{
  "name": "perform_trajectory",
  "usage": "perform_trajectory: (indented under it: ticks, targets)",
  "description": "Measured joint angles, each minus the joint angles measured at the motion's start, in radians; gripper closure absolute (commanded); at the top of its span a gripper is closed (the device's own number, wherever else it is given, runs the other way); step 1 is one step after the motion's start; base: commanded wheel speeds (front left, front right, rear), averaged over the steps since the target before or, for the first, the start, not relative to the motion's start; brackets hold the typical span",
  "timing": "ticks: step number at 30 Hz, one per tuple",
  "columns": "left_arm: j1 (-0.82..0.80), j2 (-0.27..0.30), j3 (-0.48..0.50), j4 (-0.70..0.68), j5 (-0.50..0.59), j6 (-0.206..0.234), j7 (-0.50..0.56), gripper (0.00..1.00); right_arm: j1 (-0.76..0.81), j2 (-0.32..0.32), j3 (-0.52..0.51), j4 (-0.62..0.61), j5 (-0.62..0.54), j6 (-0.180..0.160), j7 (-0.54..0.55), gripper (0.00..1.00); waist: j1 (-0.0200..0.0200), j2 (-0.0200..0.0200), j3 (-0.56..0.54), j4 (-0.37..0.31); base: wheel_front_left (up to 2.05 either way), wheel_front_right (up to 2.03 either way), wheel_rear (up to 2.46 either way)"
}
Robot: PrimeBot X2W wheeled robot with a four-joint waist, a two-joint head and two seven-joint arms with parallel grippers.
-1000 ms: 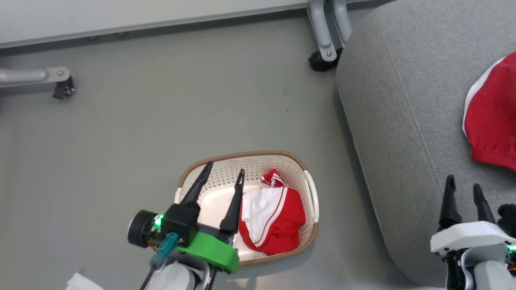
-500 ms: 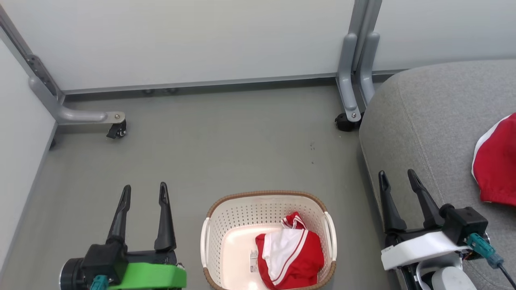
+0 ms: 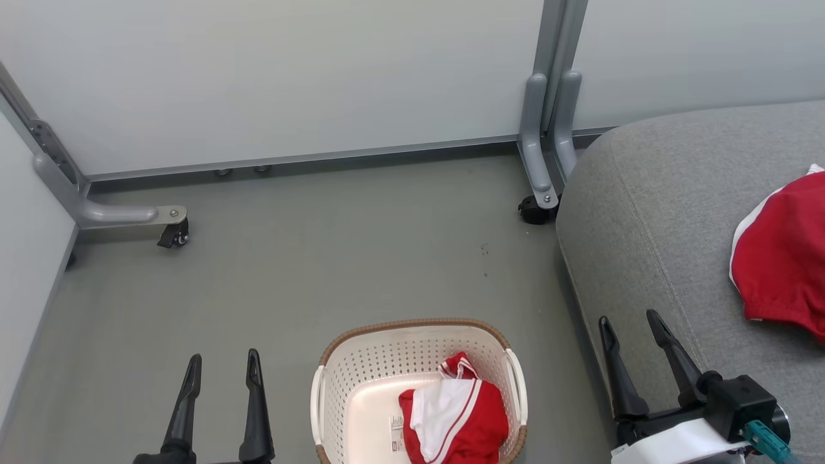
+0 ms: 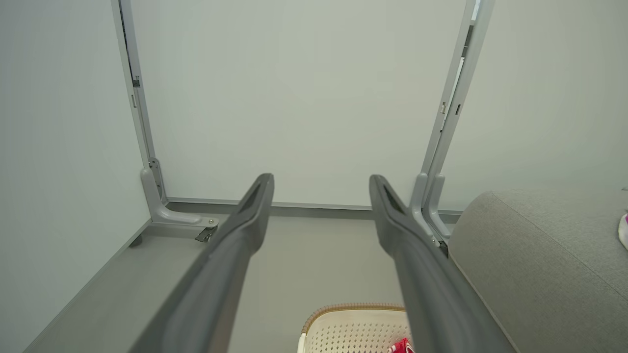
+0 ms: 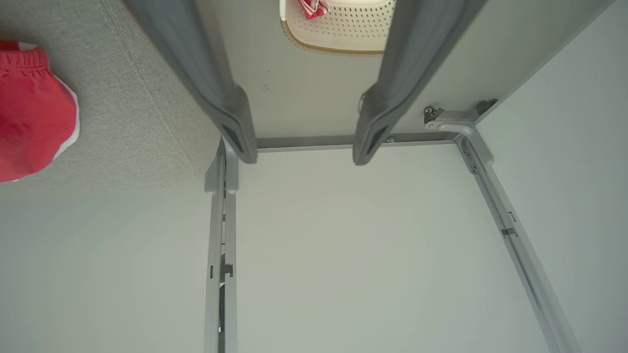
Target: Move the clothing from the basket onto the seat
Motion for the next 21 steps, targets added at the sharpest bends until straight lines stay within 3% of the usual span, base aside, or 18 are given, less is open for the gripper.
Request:
perform_trajectory:
  ticks: [21]
  targets:
    - [0.019, 0.0, -0.03, 0.016, 0.016, 0.005, 0.0, 0.0, 0.002, -0.004, 0.041, 0.019, -0.045, 0.0, 0.0, 0.0, 0.0, 0.0, -0.033, -0.026, 0.0, 0.0, 0.0]
